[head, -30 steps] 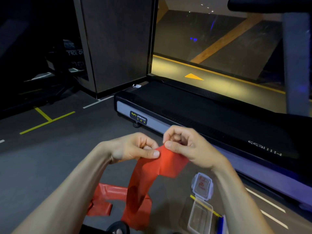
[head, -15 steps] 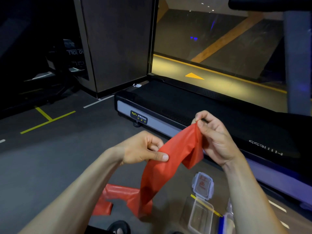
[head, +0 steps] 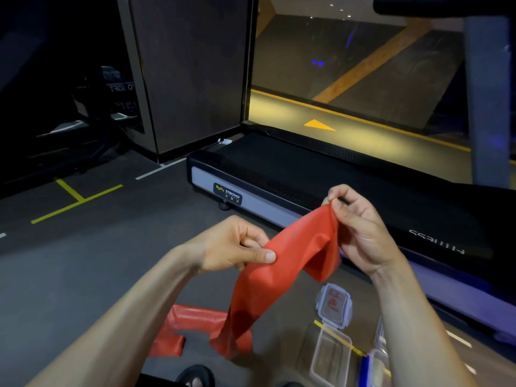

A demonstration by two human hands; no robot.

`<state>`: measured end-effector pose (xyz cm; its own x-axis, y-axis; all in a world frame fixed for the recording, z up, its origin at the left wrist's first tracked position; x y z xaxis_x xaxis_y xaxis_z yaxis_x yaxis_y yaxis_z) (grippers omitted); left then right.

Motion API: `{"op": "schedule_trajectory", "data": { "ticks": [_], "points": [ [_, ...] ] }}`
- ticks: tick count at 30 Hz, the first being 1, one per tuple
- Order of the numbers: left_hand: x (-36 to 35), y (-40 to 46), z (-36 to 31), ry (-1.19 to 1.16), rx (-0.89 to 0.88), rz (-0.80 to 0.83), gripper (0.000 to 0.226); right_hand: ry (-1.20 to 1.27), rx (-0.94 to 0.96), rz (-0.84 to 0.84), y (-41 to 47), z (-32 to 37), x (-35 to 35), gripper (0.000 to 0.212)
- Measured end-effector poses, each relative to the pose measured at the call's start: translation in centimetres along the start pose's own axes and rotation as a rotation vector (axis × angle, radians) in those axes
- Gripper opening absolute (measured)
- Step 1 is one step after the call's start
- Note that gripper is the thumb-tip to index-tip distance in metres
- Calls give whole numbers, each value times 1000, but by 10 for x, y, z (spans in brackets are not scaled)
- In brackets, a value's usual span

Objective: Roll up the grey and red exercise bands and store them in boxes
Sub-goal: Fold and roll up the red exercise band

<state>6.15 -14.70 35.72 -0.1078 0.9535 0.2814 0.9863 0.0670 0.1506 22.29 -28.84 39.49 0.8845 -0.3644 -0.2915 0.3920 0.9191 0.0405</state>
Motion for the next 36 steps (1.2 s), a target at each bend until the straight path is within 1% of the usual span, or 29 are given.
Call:
{"op": "schedule_trajectory", "data": {
  "ticks": [4, 6, 8, 9, 11, 13, 15, 16, 18, 22, 24, 26, 28, 31, 32, 33, 36],
  "points": [
    [0, 0, -1, 6, 16, 23, 13, -24, -14, -16, -1, -2, 5, 37],
    [-1, 0, -1, 5, 21, 42, 15, -41, -34, -33, -2, -4, 10, 31],
    [0, -1, -1, -3, 23, 63, 16, -94, -55, -45, -5, -7, 14, 27],
    [1, -2, -2, -21, 16, 80, 18, -149, -65, -42, -6, -8, 16, 30],
    [4, -5, -6, -131, -28, 110, 21, -282, -93, -23, -9, -9, 16, 34],
    [8, -8, -15, -329, -107, 115, 21, -377, -104, 22, -11, -11, 12, 23],
    [10, -8, -19, -498, -139, 107, 32, -372, -88, 43, -11, -13, 9, 12],
    [10, -8, -18, -523, -136, 94, 38, -311, -77, 45, -11, -13, 8, 8],
    [12, -6, -14, -508, -113, 60, 45, -179, -46, 29, -11, -9, 5, 5],
    [12, -4, -10, -504, -83, 13, 38, -79, 22, 18, -12, 1, -4, 10],
    [12, -3, -7, -497, -65, -10, 29, -78, 41, 44, -12, 3, -16, 4],
    [10, -3, -6, -466, -43, -6, 22, -139, 65, 82, -11, 2, -30, 1],
    [8, -2, -5, -443, -29, 21, 24, -240, 73, 132, -10, -1, -46, 3],
    [6, -2, -3, -432, -43, 48, 46, -444, 37, 173, -5, -12, -61, 3],
    [6, -2, -4, -419, -50, 52, 50, -495, 15, 178, -3, -17, -64, 3],
    [6, -2, -4, -405, -56, 59, 48, -523, -11, 181, -2, -21, -65, 3],
    [6, -2, -3, -329, -45, 72, 24, -625, -52, 162, 0, -26, -63, 10]
  ]
}}
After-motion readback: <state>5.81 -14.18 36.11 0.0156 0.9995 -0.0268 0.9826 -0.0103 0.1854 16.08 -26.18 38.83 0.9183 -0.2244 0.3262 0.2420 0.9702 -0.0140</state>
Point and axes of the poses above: each hand's wrist, its own y-axis towards the middle knuckle, its own x-axis out of the back of the hand, z = x × y, the point moved 5 cm from there along y, towards the middle knuckle, and after that the axes turned 13 degrees about -x, right-handed, at the moved point
